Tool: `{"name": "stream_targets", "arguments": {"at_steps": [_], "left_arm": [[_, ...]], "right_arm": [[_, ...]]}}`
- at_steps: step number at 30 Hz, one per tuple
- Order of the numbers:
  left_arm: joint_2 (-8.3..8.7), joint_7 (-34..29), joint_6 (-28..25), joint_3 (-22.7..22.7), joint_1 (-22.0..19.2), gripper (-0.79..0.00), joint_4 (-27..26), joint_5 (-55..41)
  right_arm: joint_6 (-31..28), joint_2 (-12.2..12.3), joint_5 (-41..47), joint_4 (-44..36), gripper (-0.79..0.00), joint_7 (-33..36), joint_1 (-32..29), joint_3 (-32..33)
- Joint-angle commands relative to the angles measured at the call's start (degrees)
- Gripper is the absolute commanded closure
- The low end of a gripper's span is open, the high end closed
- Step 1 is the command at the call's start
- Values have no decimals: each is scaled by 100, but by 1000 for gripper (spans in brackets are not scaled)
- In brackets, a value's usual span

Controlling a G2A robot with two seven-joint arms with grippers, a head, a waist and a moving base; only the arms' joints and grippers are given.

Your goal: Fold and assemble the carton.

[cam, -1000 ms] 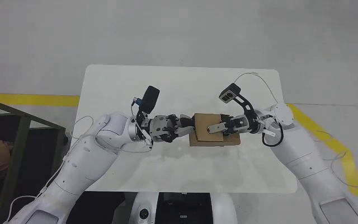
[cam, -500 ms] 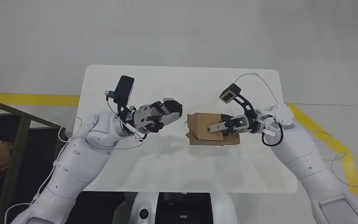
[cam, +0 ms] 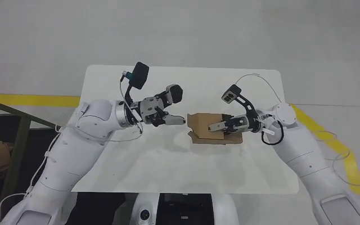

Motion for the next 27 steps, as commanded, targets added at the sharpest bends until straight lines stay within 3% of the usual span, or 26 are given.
{"name": "stream_targets", "arguments": {"at_steps": [1, 4, 13, 20, 27], "left_arm": [[46, -793, 552, -32, -80, -785, 21, -517], [100, -1586, 1162, -90, -196, -785, 43, -909], [122, -2632, 2667, 55, -317, -785, 312, -2218], [93, -2640, 3663, 384, -250, -785, 423, -2360], [21, -2224, 3810, 698, -389, -785, 437, -2018]], "right_arm": [[-8, -9, -54, 48, 0, -8, 1, 25], [-19, -26, -134, 81, 0, -19, 6, 48], [-37, -80, -291, 148, 0, -37, 24, 77], [-56, -104, -371, 152, 0, -56, 8, 129], [-43, -121, -461, 128, 0, -43, -11, 165]]}}
